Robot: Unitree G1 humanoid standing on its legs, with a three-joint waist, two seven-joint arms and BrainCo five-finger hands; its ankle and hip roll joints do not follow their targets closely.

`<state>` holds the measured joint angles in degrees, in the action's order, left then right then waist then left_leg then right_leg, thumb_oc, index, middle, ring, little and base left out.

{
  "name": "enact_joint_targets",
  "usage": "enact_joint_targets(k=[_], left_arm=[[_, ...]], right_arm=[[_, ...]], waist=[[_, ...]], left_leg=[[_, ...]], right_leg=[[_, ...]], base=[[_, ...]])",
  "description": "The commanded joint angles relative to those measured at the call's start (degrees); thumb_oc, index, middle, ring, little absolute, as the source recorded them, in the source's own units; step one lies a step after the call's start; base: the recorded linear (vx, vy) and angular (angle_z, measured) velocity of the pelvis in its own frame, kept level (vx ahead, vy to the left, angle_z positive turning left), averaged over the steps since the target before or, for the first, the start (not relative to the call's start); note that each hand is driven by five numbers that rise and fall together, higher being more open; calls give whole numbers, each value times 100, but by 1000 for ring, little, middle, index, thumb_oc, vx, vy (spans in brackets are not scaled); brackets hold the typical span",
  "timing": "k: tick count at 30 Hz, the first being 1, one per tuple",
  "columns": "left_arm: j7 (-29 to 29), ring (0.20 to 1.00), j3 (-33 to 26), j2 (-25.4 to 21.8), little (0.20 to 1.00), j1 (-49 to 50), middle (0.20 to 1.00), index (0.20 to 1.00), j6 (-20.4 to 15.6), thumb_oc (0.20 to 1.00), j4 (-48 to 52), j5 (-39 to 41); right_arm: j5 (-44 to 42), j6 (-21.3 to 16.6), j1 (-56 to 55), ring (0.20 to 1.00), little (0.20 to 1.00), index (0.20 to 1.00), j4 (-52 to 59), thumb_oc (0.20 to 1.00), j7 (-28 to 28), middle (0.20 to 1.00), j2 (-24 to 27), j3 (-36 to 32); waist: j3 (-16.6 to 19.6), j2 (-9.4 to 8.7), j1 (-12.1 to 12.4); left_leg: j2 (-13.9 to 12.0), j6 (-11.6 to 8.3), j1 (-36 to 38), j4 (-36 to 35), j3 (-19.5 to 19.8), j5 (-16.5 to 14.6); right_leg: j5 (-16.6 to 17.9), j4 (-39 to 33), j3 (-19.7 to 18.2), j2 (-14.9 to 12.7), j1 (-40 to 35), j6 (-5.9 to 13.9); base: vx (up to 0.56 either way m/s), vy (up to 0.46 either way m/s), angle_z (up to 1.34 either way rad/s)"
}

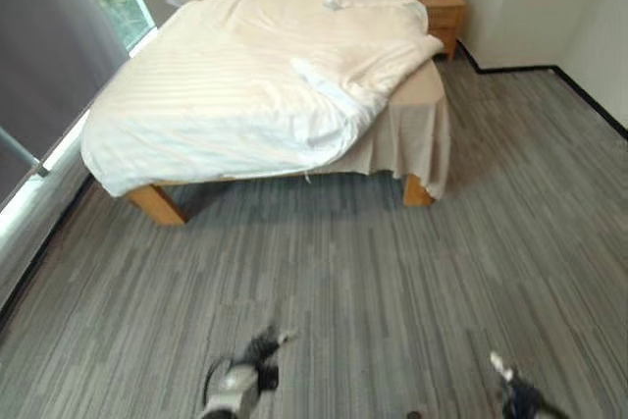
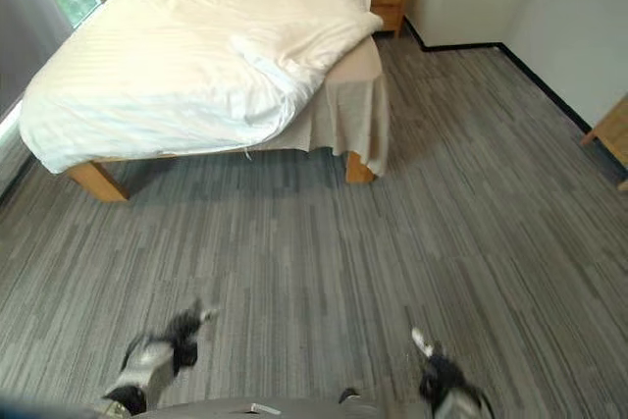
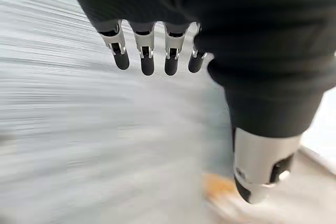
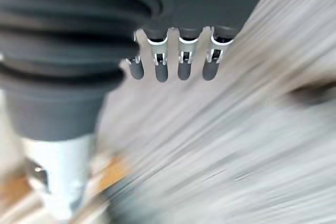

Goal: Making the bed.

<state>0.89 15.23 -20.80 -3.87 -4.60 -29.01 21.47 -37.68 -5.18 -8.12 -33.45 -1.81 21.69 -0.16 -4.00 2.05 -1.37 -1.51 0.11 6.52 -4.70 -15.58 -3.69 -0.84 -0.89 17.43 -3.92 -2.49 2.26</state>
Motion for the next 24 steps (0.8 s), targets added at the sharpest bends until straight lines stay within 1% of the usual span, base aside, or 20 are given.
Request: enact_joint_targets(k=[1,3,6,7,11,12,14,15,16,18,19,20,21,23,24], left_arm=[[-82,1000,-246,-180,1000,-289,1000,1000,-438,1000,-200,541],[13,1000,-272,-207,1000,-342,1000,1000,-491,1000,410,636],[53,1000,-309,-162,1000,-372,1000,1000,-524,1000,653,651],[43,1000,-376,-74,1000,-267,1000,1000,-527,1000,895,795],[24,1000,-456,-19,1000,-63,1000,1000,-467,1000,998,680],[-13,1000,-570,35,1000,142,1000,1000,-438,1000,1062,710],[-6,1000,-682,41,1000,295,1000,1000,-442,1000,1165,710],[10,1000,-724,43,1000,321,1000,1000,-444,1000,1142,723],[42,1000,-717,23,1000,278,1000,1000,-420,1000,1144,730],[131,1000,-734,-58,1000,189,1000,1000,-400,1000,1104,661],[135,1000,-747,-111,1000,165,1000,1000,-365,1000,1143,610],[155,1000,-757,-144,1000,144,1000,1000,-370,1000,1175,543],[155,1000,-779,-170,1000,121,1000,1000,-392,1000,1171,460],[155,1000,-819,-199,1000,79,1000,1000,-428,1000,1223,358],[189,1000,-841,-191,1000,46,1000,1000,-465,1000,1251,363]], right_arm=[[561,-428,435,1000,1000,1000,-65,1000,117,1000,255,-23],[544,-505,522,1000,1000,1000,579,1000,136,1000,221,-36],[647,-505,539,1000,1000,1000,882,1000,80,1000,181,62],[676,-447,412,1000,1000,1000,1186,1000,-79,1000,107,205],[667,-353,183,1000,1000,1000,1440,1000,-237,1000,20,379],[725,-312,54,1000,1000,1000,1565,1000,-331,1000,-36,437],[776,-318,2,1000,1000,1000,1597,1000,-327,1000,-71,399],[796,-329,14,1000,1000,1000,1595,1000,-307,1000,-64,375],[694,-355,67,1000,1000,1000,1497,1000,-250,1000,-86,351],[596,-320,162,1000,1000,1000,1487,1000,-182,1000,-118,395],[612,-295,158,1000,1000,1000,1574,1000,-136,1000,-135,390],[643,-301,147,1000,1000,1000,1645,1000,-123,1000,-156,386],[624,-310,148,1000,1000,1000,1691,1000,-125,1000,-193,377],[518,-327,119,1000,1000,1000,1787,1000,-127,1000,-308,360],[361,-376,100,1000,1000,1000,1807,1000,-139,1000,-392,352]], waist=[[189,-364,16],[197,-395,44],[193,-416,62],[181,-439,78],[173,-461,93],[150,-459,104],[123,-451,119],[84,-437,116],[-62,-384,83],[-314,-322,29],[-395,-278,-11],[-480,-234,-66],[-539,-209,-112],[-571,-211,-192],[-563,-250,-244]], left_leg=[[110,-219,-125,-30,127,412],[118,-213,-124,-30,142,403],[114,-205,-120,-30,133,392],[110,-199,-116,-30,124,381],[113,-199,-111,-30,114,370],[121,-192,-117,-30,89,364],[136,-170,-135,-30,85,357],[145,-144,-155,-30,86,350],[201,-41,-193,-30,114,318],[245,68,-177,-30,94,297],[256,107,-137,-30,106,269],[241,117,-91,-30,136,236],[206,90,-23,-30,138,203],[159,-27,97,-30,68,105],[150,-111,166,-30,72,47]], right_leg=[[561,-266,-496,-535,-228,710],[582,-300,-463,-539,-250,722],[576,-306,-458,-543,-252,722],[573,-319,-453,-547,-262,722],[576,-333,-463,-546,-261,720],[578,-339,-449,-555,-252,738],[571,-247,-453,-588,-208,761],[554,-51,-477,-630,-103,777],[668,830,-679,-760,403,829],[1118,1881,-870,-899,1028,915],[1212,2285,-952,-913,1218,903],[1274,2594,-1086,-829,1452,896],[1214,2569,-1110,-782,1668,879],[1129,1847,-996,-781,1882,847],[1130,1395,-1001,-788,1912,859]], base=[[-6,2,-4],[0,0,0],[3,0,-1],[0,0,0],[0,0,0],[0,0,0],[22,35,-3],[-64,110,-6],[-125,149,-10],[-116,158,-16],[-5,106,-10],[92,56,-4],[167,3,-2],[260,-98,-1],[324,-187,0]])
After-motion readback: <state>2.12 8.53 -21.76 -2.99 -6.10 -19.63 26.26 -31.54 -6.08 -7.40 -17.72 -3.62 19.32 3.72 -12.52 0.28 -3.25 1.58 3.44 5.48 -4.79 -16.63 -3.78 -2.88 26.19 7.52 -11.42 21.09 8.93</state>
